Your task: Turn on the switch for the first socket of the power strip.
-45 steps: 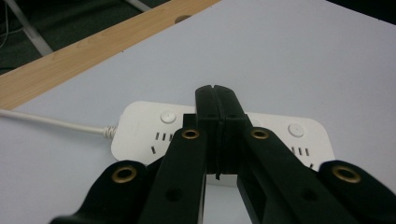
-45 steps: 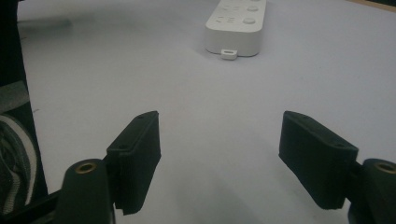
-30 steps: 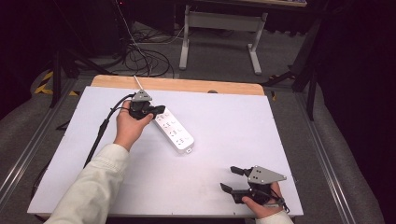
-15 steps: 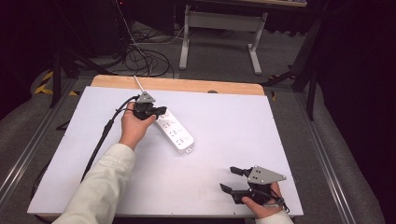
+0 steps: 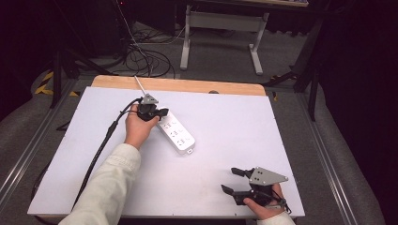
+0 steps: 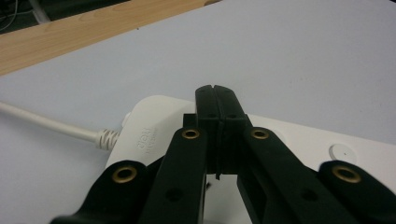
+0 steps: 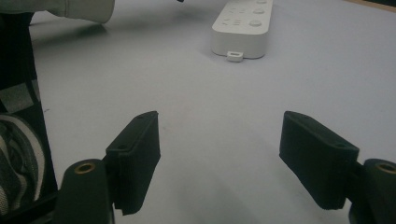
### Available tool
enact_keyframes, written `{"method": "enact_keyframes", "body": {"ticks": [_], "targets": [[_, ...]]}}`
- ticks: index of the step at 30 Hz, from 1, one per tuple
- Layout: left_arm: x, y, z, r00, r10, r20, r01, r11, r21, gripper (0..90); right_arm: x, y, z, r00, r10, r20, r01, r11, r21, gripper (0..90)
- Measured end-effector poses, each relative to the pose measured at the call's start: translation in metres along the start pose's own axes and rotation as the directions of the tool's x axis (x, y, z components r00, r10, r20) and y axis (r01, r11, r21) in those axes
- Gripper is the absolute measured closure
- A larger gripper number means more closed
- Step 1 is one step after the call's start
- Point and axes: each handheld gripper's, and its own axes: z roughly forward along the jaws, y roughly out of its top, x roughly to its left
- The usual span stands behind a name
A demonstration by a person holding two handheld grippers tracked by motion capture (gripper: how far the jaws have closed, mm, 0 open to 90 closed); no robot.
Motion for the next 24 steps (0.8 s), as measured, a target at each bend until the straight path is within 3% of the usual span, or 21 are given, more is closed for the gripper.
{"method": "enact_keyframes", "body": {"ticks": [5, 12, 16, 24], "targets": [[-0.002, -0.001, 0.006, 0.9996, 0.011, -0.025, -0.01, 0.9997, 0.022, 90.0, 0.0, 0.0, 0.0, 1.0, 0.001, -0.002, -0.001, 1.0, 0.0, 30.1], [-0.004, -0.002, 0.01, 0.9999, 0.015, -0.007, -0.015, 0.9998, 0.016, 90.0, 0.0, 0.0, 0.0, 1.0, 0.001, -0.003, -0.001, 1.0, 0.001, 30.0], [-0.006, -0.001, 0.011, 0.9987, 0.032, -0.039, -0.031, 0.9993, 0.02, 90.0, 0.0, 0.0, 0.0, 1.0, 0.0, -0.007, 0.0, 1.0, 0.002, 30.0], [-0.009, 0.0, 0.012, 0.9967, 0.058, -0.057, -0.057, 0.998, 0.026, 90.0, 0.0, -0.001, 0.001, 0.9999, -0.002, -0.012, 0.002, 1.0, 0.006, 30.0]]}}
